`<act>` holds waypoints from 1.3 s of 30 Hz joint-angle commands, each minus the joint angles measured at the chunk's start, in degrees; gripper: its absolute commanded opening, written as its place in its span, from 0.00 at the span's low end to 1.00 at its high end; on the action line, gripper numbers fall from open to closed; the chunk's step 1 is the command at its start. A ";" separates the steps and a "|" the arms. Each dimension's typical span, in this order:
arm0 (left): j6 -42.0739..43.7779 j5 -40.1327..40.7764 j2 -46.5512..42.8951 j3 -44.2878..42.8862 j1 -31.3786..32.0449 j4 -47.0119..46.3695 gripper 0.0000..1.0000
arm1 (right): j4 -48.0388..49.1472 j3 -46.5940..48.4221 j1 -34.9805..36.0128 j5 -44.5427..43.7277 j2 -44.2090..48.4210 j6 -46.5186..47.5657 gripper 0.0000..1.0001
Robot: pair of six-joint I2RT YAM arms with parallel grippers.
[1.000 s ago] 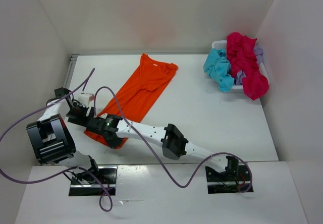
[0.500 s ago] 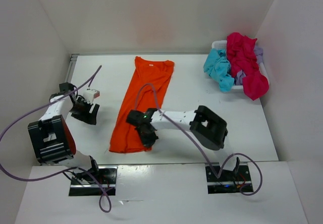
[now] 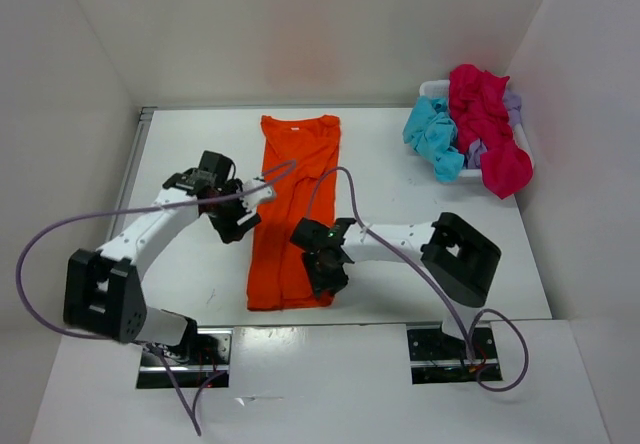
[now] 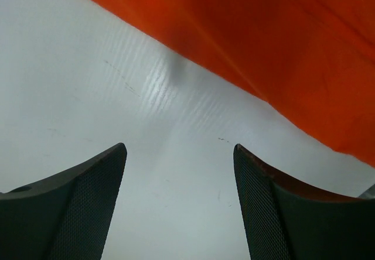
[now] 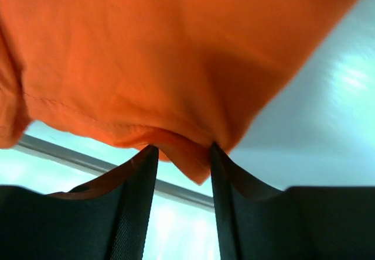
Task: Fold and stack the t-shirts
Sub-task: Rotate the tshirt 90 degrees
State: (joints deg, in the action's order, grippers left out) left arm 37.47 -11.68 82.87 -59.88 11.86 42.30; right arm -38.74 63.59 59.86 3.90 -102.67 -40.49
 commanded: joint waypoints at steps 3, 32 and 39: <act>9.62 6.93 -12.29 4.50 5.71 4.54 0.81 | -2.47 -3.47 0.35 -0.03 11.69 -3.01 0.51; 12.37 -7.83 -39.36 16.81 19.62 3.05 0.77 | 2.71 24.29 -4.40 12.53 -14.13 5.51 0.40; 11.83 -8.88 -41.74 17.95 19.08 3.05 0.77 | 0.95 27.81 -3.35 13.76 -19.83 5.51 0.43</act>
State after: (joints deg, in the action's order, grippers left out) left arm 50.87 -17.89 41.82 -42.72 31.20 46.04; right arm -36.67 86.76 55.24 16.14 -120.51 -36.07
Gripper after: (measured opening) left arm 0.771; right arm 0.430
